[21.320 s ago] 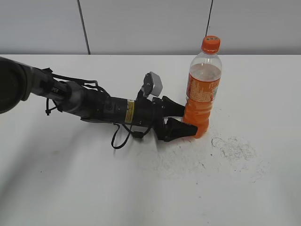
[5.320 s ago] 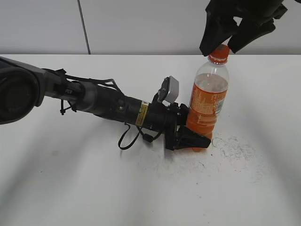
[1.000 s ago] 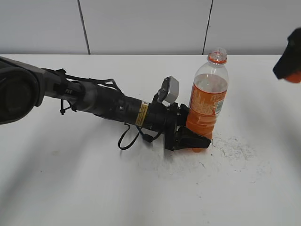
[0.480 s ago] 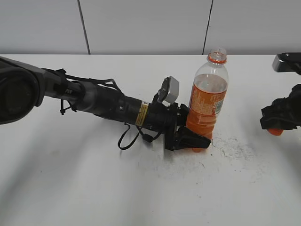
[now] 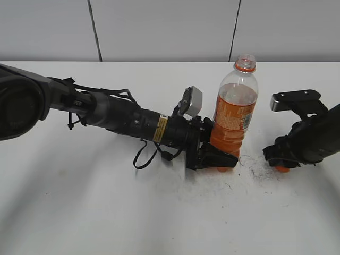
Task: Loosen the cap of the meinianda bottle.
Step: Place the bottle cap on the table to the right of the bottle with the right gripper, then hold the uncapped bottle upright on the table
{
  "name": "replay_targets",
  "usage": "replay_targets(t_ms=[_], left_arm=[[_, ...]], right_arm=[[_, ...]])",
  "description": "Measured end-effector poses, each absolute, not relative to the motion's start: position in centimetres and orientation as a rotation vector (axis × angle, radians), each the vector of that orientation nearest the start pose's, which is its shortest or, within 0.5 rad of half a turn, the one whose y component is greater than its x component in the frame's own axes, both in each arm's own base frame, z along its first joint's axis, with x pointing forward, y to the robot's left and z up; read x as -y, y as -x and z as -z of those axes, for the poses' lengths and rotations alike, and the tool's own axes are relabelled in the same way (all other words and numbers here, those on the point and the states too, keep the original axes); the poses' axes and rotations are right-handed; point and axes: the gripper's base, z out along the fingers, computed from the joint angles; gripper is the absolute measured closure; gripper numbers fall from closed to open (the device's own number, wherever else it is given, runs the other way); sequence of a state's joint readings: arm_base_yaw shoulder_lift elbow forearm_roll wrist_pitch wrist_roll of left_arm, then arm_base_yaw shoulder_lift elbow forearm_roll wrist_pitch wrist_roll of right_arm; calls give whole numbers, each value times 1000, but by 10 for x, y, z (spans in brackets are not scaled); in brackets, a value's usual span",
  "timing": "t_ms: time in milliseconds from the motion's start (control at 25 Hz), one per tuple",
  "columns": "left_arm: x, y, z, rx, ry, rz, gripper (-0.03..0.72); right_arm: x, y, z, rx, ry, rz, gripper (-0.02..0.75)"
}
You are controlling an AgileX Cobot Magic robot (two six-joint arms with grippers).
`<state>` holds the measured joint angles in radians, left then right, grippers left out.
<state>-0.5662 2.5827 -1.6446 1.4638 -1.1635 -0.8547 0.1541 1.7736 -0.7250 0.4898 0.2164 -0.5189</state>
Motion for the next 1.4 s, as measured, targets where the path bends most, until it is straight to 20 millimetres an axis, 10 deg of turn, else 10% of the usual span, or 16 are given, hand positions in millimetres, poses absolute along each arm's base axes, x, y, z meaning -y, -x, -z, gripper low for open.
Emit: replay_targets(t_ms=[520,1040,1400], left_arm=[[323,-354,-45,-1358,-1501,1298,138],[323,-354,-45,-1358,-1501,1298,136],[311,-361,-41,-1393,-1533,1277,29]], right_arm=[[-54,-288,-109,-2729,282,-170,442],[-55,-285,-116,-2733,289,-192,242],[-56,-282,-120,-2751,300,-218,239]])
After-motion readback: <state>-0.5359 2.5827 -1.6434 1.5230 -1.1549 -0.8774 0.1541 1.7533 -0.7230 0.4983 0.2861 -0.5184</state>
